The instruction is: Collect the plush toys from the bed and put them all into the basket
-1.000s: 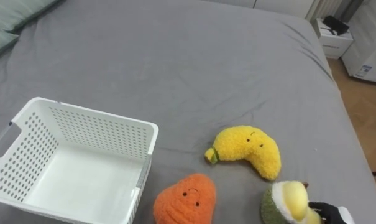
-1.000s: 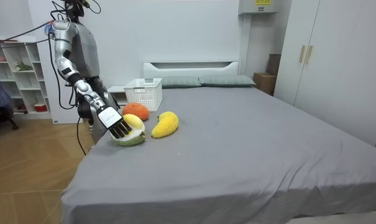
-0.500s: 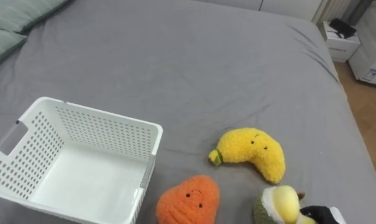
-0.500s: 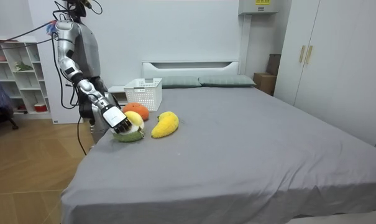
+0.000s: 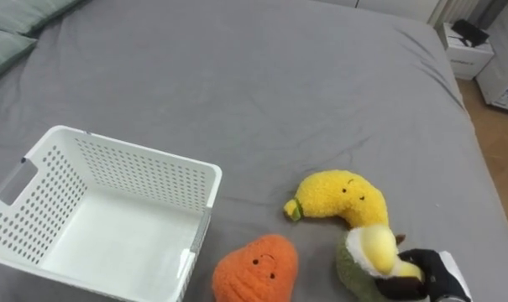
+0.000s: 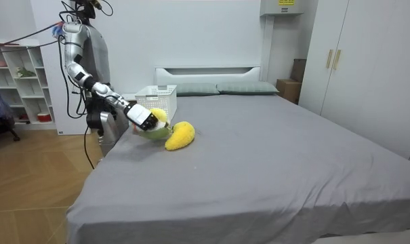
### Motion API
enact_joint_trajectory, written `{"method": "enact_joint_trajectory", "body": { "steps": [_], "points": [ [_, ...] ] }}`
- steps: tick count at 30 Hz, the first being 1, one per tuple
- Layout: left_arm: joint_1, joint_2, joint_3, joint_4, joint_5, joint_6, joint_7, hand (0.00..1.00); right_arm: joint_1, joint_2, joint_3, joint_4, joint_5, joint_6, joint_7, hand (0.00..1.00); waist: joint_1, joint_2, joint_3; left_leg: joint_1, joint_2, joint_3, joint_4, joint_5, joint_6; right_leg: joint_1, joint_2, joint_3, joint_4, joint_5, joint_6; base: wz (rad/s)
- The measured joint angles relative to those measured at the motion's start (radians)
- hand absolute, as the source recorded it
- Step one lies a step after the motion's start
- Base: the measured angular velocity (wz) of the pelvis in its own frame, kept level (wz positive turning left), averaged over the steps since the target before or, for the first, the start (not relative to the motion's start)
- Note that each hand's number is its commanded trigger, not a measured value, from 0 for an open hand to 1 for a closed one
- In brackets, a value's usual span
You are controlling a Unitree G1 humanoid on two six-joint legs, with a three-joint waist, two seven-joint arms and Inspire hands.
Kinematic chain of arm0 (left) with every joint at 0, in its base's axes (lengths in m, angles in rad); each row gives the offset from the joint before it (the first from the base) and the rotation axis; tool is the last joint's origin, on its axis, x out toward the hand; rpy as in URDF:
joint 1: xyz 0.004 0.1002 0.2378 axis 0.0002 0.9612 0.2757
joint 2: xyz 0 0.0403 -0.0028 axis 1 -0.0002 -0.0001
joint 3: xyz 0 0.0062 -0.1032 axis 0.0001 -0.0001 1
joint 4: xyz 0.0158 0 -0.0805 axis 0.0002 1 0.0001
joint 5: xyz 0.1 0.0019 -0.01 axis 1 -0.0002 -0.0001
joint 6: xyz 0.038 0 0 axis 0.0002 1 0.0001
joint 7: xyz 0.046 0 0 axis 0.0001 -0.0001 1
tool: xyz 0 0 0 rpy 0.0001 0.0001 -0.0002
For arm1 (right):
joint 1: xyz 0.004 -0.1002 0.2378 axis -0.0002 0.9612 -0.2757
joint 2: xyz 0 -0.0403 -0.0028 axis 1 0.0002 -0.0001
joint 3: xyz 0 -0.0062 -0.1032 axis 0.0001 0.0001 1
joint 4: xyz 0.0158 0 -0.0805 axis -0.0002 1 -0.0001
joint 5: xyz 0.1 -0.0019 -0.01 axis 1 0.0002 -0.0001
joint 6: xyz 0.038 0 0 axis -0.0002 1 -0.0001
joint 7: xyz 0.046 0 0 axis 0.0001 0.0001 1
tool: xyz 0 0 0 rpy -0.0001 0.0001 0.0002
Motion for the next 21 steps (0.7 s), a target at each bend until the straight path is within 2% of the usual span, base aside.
{"method": "enact_joint_trajectory", "body": {
  "steps": [4, 7, 9, 15, 21],
  "points": [
    [-0.004, -0.002, 0.023, 0.000, 0.008, 0.001, 0.006, 0.00, 0.001, 0.000, -0.017, -0.131, -0.004, 0.001, -0.004, 1.00, -0.001, 0.001, 0.0000, 0.000, 0.000, 0.000, -0.002, 0.000, 0.000, -0.001, 0.000, 0.002, 0.000, 0.001, 0.001, 0.00],
    [-0.008, -0.002, 0.026, 0.000, 0.008, 0.001, 0.008, 0.00, 0.001, 0.000, -0.019, -0.228, -0.003, 0.001, -0.003, 1.00, -0.016, 0.003, -0.0017, 0.001, 0.001, 0.001, -0.003, 0.000, 0.000, -0.001, 0.000, 0.002, 0.002, 0.001, 0.001, 0.00],
    [-0.007, -0.002, 0.027, 0.002, 0.008, 0.001, 0.008, 0.00, 0.001, -0.003, -0.019, -0.290, -0.003, 0.001, -0.003, 1.00, -0.013, 0.007, -0.0037, 0.005, 0.002, 0.003, -0.005, 0.001, 0.001, 0.000, 0.000, 0.004, 0.006, 0.001, 0.001, -0.02],
    [-0.014, -0.008, 0.028, 0.003, 0.008, 0.000, 0.008, 0.00, -0.001, -0.025, -0.019, -0.471, -0.010, 0.001, 0.000, 1.00, -0.010, 0.014, -0.0038, 0.020, 0.003, 0.018, -0.012, 0.002, 0.002, -0.001, 0.000, 0.025, 0.020, 0.002, 0.001, -0.09],
    [-0.035, -0.010, 0.025, 0.002, 0.006, 0.001, 0.007, 0.00, -0.005, -0.028, -0.013, -0.562, -0.001, 0.003, 0.022, 1.00, 0.019, 0.019, -0.0014, 0.021, 0.003, 0.026, -0.012, 0.004, 0.005, -0.011, -0.002, 0.028, 0.035, 0.002, 0.002, -0.04]
  ]
}}
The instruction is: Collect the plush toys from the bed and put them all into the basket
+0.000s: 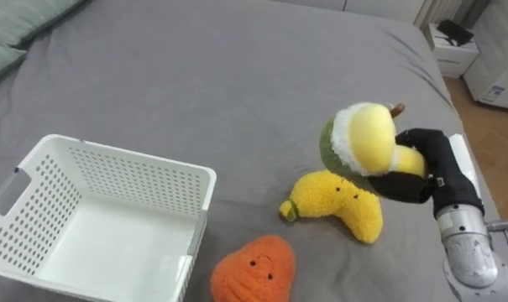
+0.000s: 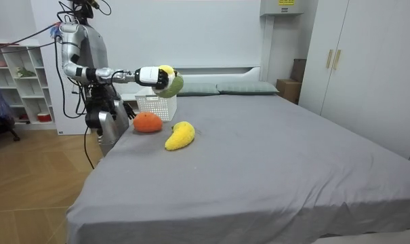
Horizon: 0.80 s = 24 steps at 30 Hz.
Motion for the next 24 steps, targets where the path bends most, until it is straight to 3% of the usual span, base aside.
{"method": "enact_joint_trajectory", "body": {
  "steps": [5, 9, 14, 17, 24],
  "points": [
    [0.002, -0.002, -0.013, 0.000, 0.000, 0.010, -0.001, 0.00, -0.041, -0.001, 0.048, -0.022, -0.014, 0.030, 0.046, 1.00, 0.025, -0.003, -0.0014, -0.001, -0.001, 0.000, -0.001, 0.001, 0.001, 0.000, 0.000, -0.003, 0.000, 0.001, 0.001, 0.00],
    [-0.002, -0.003, -0.012, 0.000, 0.000, 0.018, -0.001, 0.00, -0.094, -0.001, 0.080, -0.032, -0.013, 0.032, 0.077, 1.00, 0.045, -0.004, -0.0016, -0.001, -0.001, -0.002, -0.002, 0.001, 0.001, 0.000, 0.000, -0.005, 0.000, 0.001, 0.001, 0.01],
    [-0.003, 0.000, -0.011, 0.000, 0.004, 0.016, 0.000, 0.00, -0.143, -0.003, 0.123, -0.133, -0.009, 0.047, 0.120, 1.00, 0.070, -0.027, 0.0021, -0.017, -0.004, -0.023, 0.000, 0.005, 0.001, -0.004, -0.003, -0.030, -0.002, 0.001, 0.001, 0.14],
    [-0.005, -0.001, -0.010, 0.001, 0.013, 0.018, 0.000, 0.00, -0.179, -0.002, 0.160, -0.150, -0.010, 0.050, 0.145, 1.00, 0.104, -0.039, -0.0016, -0.017, -0.004, -0.025, -0.001, 0.005, 0.001, -0.005, -0.002, -0.029, -0.003, 0.001, 0.001, 0.02],
    [0.001, 0.000, -0.019, 0.000, 0.032, 0.031, 0.005, 0.00, -0.232, 0.005, 0.287, -0.170, -0.083, 0.079, 0.200, 1.00, 0.153, -0.049, -0.0012, -0.036, -0.013, -0.065, 0.013, 0.006, 0.003, -0.004, -0.007, -0.058, -0.003, 0.003, 0.002, 0.15]
  ]
}}
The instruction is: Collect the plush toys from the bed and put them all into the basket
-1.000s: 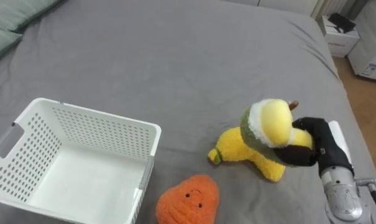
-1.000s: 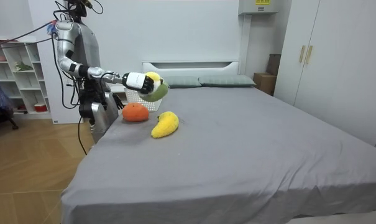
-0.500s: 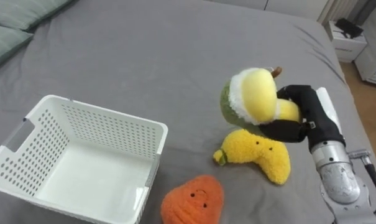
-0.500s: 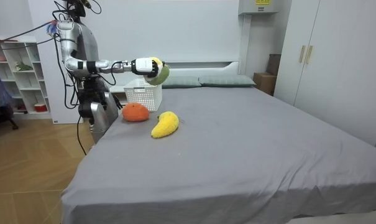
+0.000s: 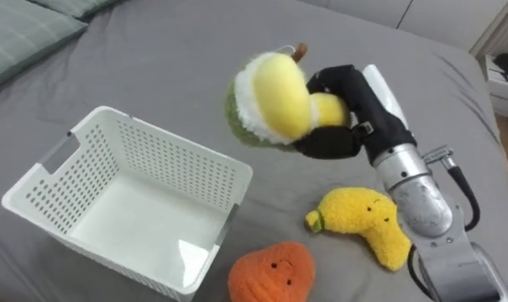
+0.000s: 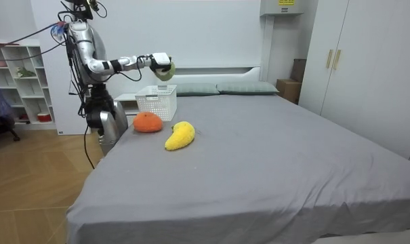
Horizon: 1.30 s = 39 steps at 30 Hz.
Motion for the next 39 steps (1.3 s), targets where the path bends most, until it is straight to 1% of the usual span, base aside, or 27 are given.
{"method": "enact_joint_trajectory", "body": {
  "steps": [1, 3, 5, 7, 8, 10, 12, 13, 14, 15, 16, 17, 18, 22, 24, 26, 30, 32, 37, 39],
  "points": [
    [-0.004, 0.000, -0.001, 0.000, 0.001, 0.009, 0.000, 0.00, -0.008, 0.000, 0.022, 0.000, -0.009, 0.013, 0.016, 1.00, 0.010, -0.001, -0.0001, -0.001, -0.002, -0.004, 0.000, 0.000, 0.000, 0.000, -0.001, -0.002, 0.000, 0.000, 0.000, 0.12],
    [-0.004, 0.000, -0.002, 0.000, 0.002, 0.013, 0.000, 0.00, -0.013, 0.000, 0.044, 0.000, -0.019, 0.019, 0.044, 1.00, 0.015, -0.005, 0.0007, -0.007, -0.007, -0.021, 0.001, 0.005, 0.002, 0.000, -0.005, -0.018, 0.000, 0.000, 0.001, 0.23],
    [-0.004, 0.000, -0.011, 0.000, 0.012, 0.015, 0.000, 0.00, -0.015, 0.001, 0.066, 0.000, -0.035, 0.032, 0.075, 1.00, 0.033, -0.012, 0.0059, -0.014, -0.011, -0.030, 0.003, 0.010, 0.005, 0.000, -0.008, -0.029, -0.001, 0.001, 0.003, 0.19],
    [-0.002, 0.002, -0.019, 0.000, 0.013, 0.019, 0.000, 0.00, -0.015, 0.007, 0.082, 0.007, -0.039, 0.039, 0.094, 1.00, 0.045, -0.017, 0.0094, -0.018, -0.012, -0.036, 0.007, 0.010, 0.005, 0.000, -0.009, -0.035, 0.000, 0.002, 0.004, 0.11],
    [-0.003, 0.002, -0.021, 0.000, 0.013, 0.024, -0.001, 0.00, -0.015, 0.013, 0.089, 0.012, -0.037, 0.040, 0.102, 1.00, 0.058, -0.019, 0.0102, -0.020, -0.013, -0.040, 0.011, 0.010, 0.005, 0.000, -0.010, -0.039, 0.000, 0.003, 0.005, 0.10],
    [-0.006, 0.002, -0.026, 0.000, 0.013, 0.029, -0.002, 0.00, -0.015, 0.019, 0.104, 0.014, -0.028, 0.045, 0.107, 1.00, 0.064, -0.019, 0.0103, -0.022, -0.015, -0.045, 0.014, 0.011, 0.007, 0.000, -0.012, -0.051, 0.000, 0.004, 0.006, 0.08],
    [-0.007, 0.002, -0.027, 0.000, 0.012, 0.029, -0.002, 0.00, -0.015, 0.036, 0.112, 0.017, -0.022, 0.051, 0.119, 0.99, 0.070, -0.019, 0.0104, -0.023, -0.016, -0.047, 0.014, 0.012, 0.008, 0.001, -0.013, -0.054, 0.000, 0.004, 0.006, 0.05],
    [-0.008, 0.002, -0.028, 0.000, 0.012, 0.029, -0.002, 0.00, -0.015, 0.046, 0.115, 0.019, -0.020, 0.053, 0.126, 0.82, 0.075, -0.019, 0.0104, -0.023, -0.017, -0.048, 0.014, 0.012, 0.008, 0.001, -0.013, -0.055, 0.000, 0.004, 0.006, 0.00],
    [-0.011, 0.002, -0.029, 0.000, 0.012, 0.029, -0.002, 0.00, -0.015, 0.047, 0.119, 0.020, -0.011, 0.053, 0.128, 0.67, 0.080, -0.019, 0.0104, -0.023, -0.018, -0.050, 0.014, 0.013, 0.009, 0.002, -0.014, -0.056, 0.000, 0.004, 0.007, 0.03],
    [-0.012, 0.002, -0.028, 0.000, 0.012, 0.029, -0.002, 0.00, -0.015, 0.047, 0.121, 0.023, -0.005, 0.053, 0.129, 0.58, 0.082, -0.019, 0.0104, -0.023, -0.019, -0.051, 0.014, 0.013, 0.009, 0.002, -0.014, -0.057, 0.000, 0.004, 0.007, 0.05],
    [-0.015, 0.003, -0.028, 0.000, 0.012, 0.030, -0.002, 0.00, -0.015, 0.047, 0.127, 0.033, 0.003, 0.054, 0.128, 0.29, 0.086, -0.020, 0.0106, -0.022, -0.020, -0.054, 0.014, 0.013, 0.010, 0.004, -0.012, -0.056, 0.000, 0.004, 0.008, 0.07],
    [-0.018, 0.003, -0.028, 0.002, 0.012, 0.030, -0.002, 0.00, -0.015, 0.046, 0.138, 0.039, 0.005, 0.060, 0.128, 0.11, 0.090, -0.020, 0.0111, -0.024, -0.022, -0.058, 0.014, 0.014, 0.011, 0.004, -0.011, -0.057, -0.001, 0.005, 0.008, 0.08],
    [-0.019, 0.003, -0.028, 0.003, 0.013, 0.030, -0.002, 0.00, -0.015, 0.047, 0.145, 0.041, 0.005, 0.061, 0.128, 0.00, 0.090, -0.021, 0.0114, -0.025, -0.023, -0.060, 0.014, 0.015, 0.011, 0.004, -0.011, -0.058, -0.001, 0.005, 0.009, 0.09],
    [-0.028, 0.004, -0.026, 0.007, 0.013, 0.037, -0.002, 0.00, -0.013, 0.057, 0.167, 0.042, 0.003, 0.068, 0.128, 0.00, 0.089, -0.023, 0.0126, -0.036, -0.029, -0.079, 0.015, 0.019, 0.013, 0.004, -0.012, -0.079, -0.008, 0.007, 0.013, 0.15],
    [-0.029, 0.005, -0.027, 0.011, 0.015, 0.038, -0.002, 0.00, -0.013, 0.062, 0.179, 0.043, 0.004, 0.070, 0.127, 0.00, 0.089, -0.028, 0.0128, -0.043, -0.033, -0.090, 0.015, 0.021, 0.014, 0.004, -0.013, -0.085, -0.016, 0.008, 0.014, 0.18],
    [-0.033, 0.005, -0.027, 0.020, 0.015, 0.039, -0.002, 0.00, -0.012, 0.062, 0.183, 0.046, 0.004, 0.071, 0.127, 0.00, 0.087, -0.030, 0.0143, -0.049, -0.038, -0.102, 0.015, 0.024, 0.016, 0.003, -0.017, -0.105, -0.017, 0.009, 0.015, 0.18],
    [-0.025, 0.005, -0.027, 0.020, 0.015, 0.047, -0.002, 0.00, -0.012, 0.070, 0.183, 0.074, -0.009, 0.075, 0.127, 0.00, 0.088, -0.029, 0.0148, -0.050, -0.041, -0.102, 0.015, 0.026, 0.020, 0.003, -0.021, -0.107, -0.017, 0.011, 0.019, 0.03],
    [-0.022, 0.005, -0.026, 0.021, 0.015, 0.050, -0.002, 0.00, -0.012, 0.073, 0.182, 0.076, -0.009, 0.084, 0.126, 0.00, 0.088, -0.029, 0.0152, -0.050, -0.043, -0.102, 0.015, 0.026, 0.023, 0.002, -0.022, -0.106, -0.017, 0.012, 0.022, 0.00],
    [-0.026, 0.005, -0.026, 0.019, 0.015, 0.050, -0.002, 0.00, -0.012, 0.079, 0.182, 0.076, -0.009, 0.084, 0.124, 0.00, 0.087, -0.027, 0.0152, -0.050, -0.045, -0.102, 0.015, 0.026, 0.026, 0.002, -0.025, -0.106, -0.017, 0.014, 0.026, 0.00],
    [-0.026, 0.005, -0.027, 0.020, 0.015, 0.051, -0.002, 0.00, -0.012, 0.079, 0.182, 0.079, -0.010, 0.084, 0.119, 0.00, 0.088, -0.022, 0.0168, -0.050, -0.045, -0.101, 0.015, 0.027, 0.027, 0.002, -0.025, -0.104, -0.017, 0.014, 0.026, 0.00]
  ]
}}
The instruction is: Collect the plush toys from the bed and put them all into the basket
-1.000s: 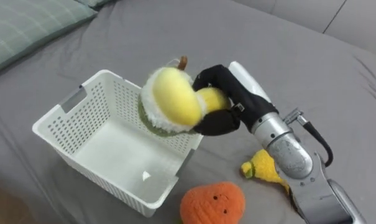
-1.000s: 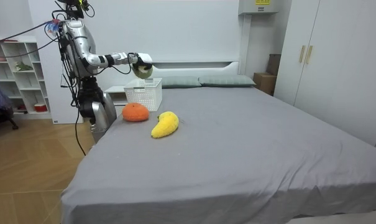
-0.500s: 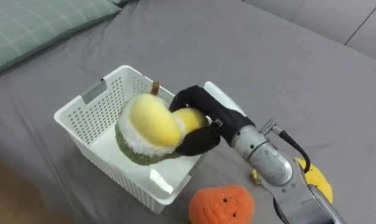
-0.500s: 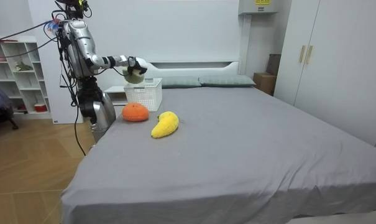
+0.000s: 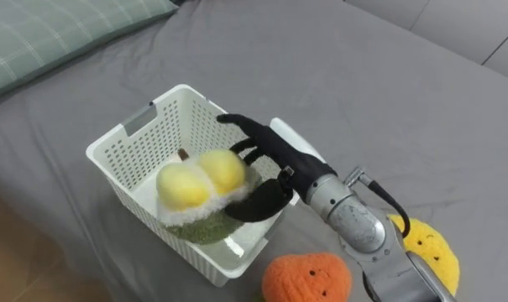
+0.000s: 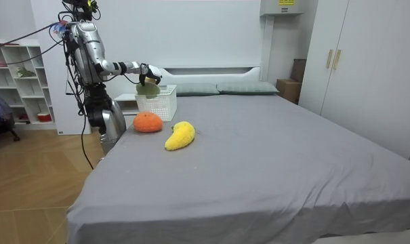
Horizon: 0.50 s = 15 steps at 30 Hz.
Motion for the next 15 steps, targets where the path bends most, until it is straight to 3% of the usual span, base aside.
{"method": "enact_joint_trajectory", "body": {
  "steps": [7, 15],
  "points": [
    [-0.010, 0.000, -0.001, -0.004, 0.000, 0.001, 0.003, 0.00, 0.000, 0.000, 0.000, 0.039, 0.001, 0.000, -0.017, 0.00, -0.004, 0.021, -0.0026, 0.002, 0.000, 0.004, -0.001, 0.001, 0.001, -0.002, -0.002, 0.003, 0.000, 0.000, 0.000, 0.00],
    [-0.023, 0.000, 0.000, -0.004, 0.002, 0.001, 0.003, 0.00, 0.000, 0.003, -0.002, 0.034, -0.003, 0.000, -0.017, 0.00, -0.004, 0.021, -0.0034, 0.002, 0.000, 0.004, -0.001, 0.003, 0.003, -0.001, -0.002, 0.001, 0.000, 0.001, 0.001, 0.00]
  ]
}}
